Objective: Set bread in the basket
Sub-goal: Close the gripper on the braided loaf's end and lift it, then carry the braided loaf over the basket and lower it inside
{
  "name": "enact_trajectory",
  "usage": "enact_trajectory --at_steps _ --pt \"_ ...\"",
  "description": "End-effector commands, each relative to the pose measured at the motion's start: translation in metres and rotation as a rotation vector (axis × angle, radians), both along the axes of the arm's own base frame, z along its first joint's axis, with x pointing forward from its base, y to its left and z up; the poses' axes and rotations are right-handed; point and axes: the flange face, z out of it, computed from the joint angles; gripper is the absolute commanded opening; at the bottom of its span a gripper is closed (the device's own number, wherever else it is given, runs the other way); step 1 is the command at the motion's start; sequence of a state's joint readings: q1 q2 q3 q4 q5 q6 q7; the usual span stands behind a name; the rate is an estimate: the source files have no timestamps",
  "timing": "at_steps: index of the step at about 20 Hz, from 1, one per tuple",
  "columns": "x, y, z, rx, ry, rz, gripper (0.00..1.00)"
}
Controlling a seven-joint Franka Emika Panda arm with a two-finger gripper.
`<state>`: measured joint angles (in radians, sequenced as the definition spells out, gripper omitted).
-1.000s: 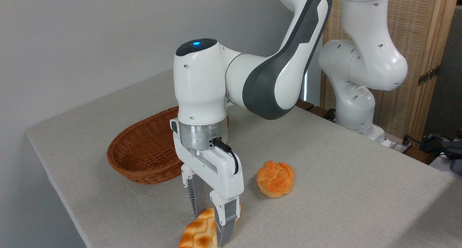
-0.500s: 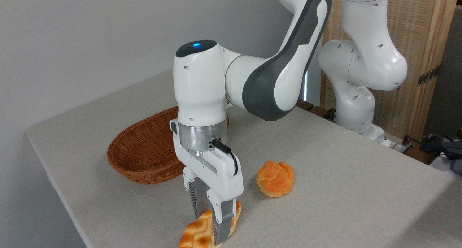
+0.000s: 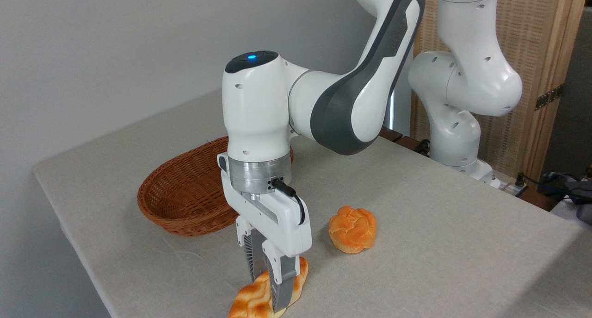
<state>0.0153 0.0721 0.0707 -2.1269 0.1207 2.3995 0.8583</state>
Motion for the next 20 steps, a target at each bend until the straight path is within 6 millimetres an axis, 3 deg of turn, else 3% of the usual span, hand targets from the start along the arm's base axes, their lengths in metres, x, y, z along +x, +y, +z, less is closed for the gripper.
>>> enact_trajectory --at_steps 1,4,9,15,20 --pt "0.002 0.002 0.008 0.002 -0.031 0.002 0.45" --pt "0.002 0.001 0.013 -0.023 -0.042 0.033 0.45" --pt "-0.006 -0.004 0.044 -0.123 -0.061 0.096 0.46" --pt "-0.022 -0.024 0.105 -0.227 0.078 0.135 0.49" --pt "-0.041 -0.088 0.153 -0.266 0.12 0.141 0.49"
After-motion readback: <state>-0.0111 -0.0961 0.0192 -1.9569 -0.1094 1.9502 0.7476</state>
